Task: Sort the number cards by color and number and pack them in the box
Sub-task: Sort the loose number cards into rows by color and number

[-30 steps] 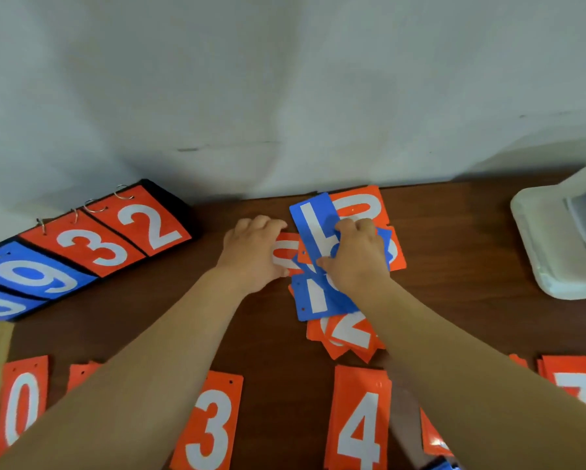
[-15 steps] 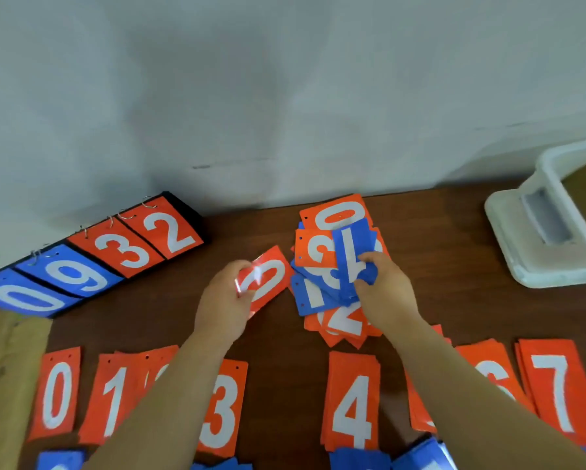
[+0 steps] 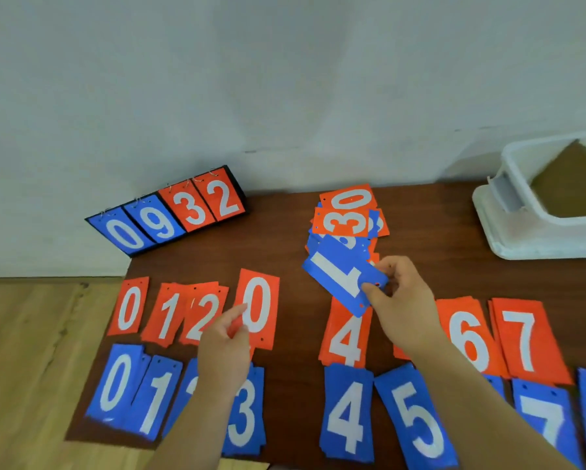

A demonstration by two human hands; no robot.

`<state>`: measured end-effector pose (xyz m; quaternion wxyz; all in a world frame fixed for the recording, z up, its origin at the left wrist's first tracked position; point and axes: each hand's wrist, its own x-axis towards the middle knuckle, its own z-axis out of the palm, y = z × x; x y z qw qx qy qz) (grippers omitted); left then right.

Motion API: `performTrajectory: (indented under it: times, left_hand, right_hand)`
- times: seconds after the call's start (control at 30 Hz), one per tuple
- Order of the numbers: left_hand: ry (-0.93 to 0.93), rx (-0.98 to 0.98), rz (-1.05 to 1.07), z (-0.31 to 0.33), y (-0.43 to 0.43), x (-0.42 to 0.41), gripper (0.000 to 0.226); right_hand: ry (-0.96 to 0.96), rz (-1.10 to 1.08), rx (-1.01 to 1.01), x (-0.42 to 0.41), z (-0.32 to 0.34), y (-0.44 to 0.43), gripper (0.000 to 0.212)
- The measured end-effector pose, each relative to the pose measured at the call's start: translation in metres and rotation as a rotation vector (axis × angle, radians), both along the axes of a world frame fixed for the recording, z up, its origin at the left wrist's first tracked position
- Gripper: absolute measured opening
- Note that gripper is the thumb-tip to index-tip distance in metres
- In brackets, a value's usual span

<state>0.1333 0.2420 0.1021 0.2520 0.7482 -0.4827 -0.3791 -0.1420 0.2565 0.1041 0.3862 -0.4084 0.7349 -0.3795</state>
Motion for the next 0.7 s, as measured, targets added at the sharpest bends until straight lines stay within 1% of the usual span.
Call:
performTrajectory:
  times: [0.07,0.17,0.27,0.37,0.4,0.5,0.53,0.6,0.7]
  left_hand:
    - [-0.002,0.001,0.037,0.004,0.016,0.014,0.038]
    - [-0.018,-0.024,0.051,0.006,0.026,0.04,0.037]
    - [0.037,-0.007,0.1,0.002,0.028,0.069,0.034]
    - [0.155,-0.009,0.186,-0.005,0.029,0.106,0.032]
    - [0.223,-0.002,0.226,-0.007,0.029,0.119,0.033]
    - [0.506,0.054,0.383,-0.004,0.025,0.172,0.033]
    - [0.568,0.066,0.424,-0.004,0.022,0.193,0.034]
    - [0.645,0.078,0.522,-0.011,0.021,0.239,0.036]
    - [0.697,0.071,0.654,-0.021,0.019,0.3,0.036]
  right_hand:
    - [-0.001,0.006,-0.02,0.012,0.007,0.008,0.026]
    - [0.05,0.063,-0.032,0.033,0.016,0.016,0.025]
    - [0.089,0.112,-0.034,0.06,0.015,0.018,0.027]
    - [0.113,0.158,-0.01,0.093,0.013,0.014,0.027]
    - [0.128,0.174,-0.007,0.107,0.011,0.012,0.027]
    - [0.151,0.196,-0.007,0.16,0.005,0.005,0.029]
    - [0.146,0.208,0.001,0.182,0.002,0.002,0.029]
    - [0.124,0.243,0.039,0.226,-0.004,-0.004,0.029]
    - [0.08,0.321,0.098,0.285,-0.012,-0.012,0.031]
